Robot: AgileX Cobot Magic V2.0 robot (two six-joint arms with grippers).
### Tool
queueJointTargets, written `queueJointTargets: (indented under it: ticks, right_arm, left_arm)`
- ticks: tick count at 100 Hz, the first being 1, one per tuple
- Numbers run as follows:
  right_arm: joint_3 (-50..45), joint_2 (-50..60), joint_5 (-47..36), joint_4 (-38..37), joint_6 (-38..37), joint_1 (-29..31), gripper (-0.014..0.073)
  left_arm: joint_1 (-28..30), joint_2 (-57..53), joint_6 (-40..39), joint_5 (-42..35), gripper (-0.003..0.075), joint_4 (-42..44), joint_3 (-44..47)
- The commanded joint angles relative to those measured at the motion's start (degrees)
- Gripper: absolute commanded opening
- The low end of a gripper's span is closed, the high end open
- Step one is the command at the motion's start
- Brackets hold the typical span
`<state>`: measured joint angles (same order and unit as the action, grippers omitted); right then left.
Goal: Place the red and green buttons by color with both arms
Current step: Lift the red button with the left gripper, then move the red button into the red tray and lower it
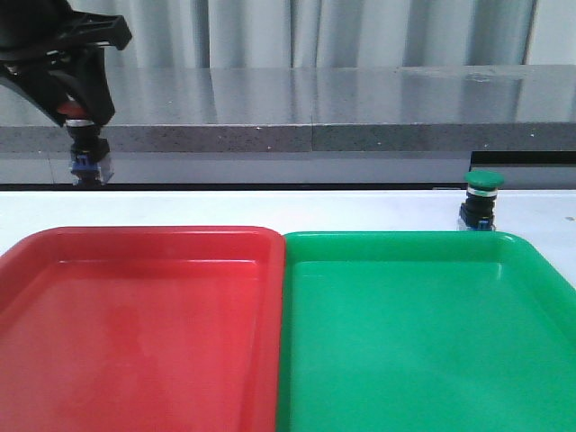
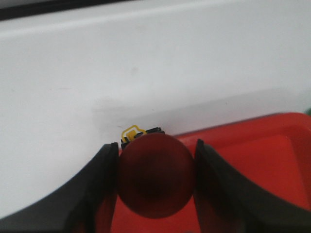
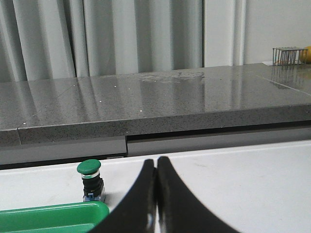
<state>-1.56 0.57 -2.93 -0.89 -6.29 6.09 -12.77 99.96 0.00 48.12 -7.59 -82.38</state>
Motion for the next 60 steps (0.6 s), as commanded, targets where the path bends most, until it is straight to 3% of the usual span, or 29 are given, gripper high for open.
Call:
queueJointTargets:
  ticks: [1, 49, 60]
  right_arm:
    - [1.1, 1.3, -4.3, -0.7, 0.1, 0.4, -0.0064]
    - [1.1, 1.3, -4.3, -0.7, 0.1, 0.4, -0.0064]
    - [1.1, 1.3, -4.3, -0.7, 0.1, 0.4, -0.0064]
  left_arm:
    - [-1.6, -4.5, 0.0, -3.4, 0.0062, -0.8, 1.5]
    - [-10.9, -13.7, 0.0, -16.4, 0.0062, -4.4, 26.5]
    - [-11.8, -13.7, -3.8, -18.8, 0.0062, -4.7, 30.8]
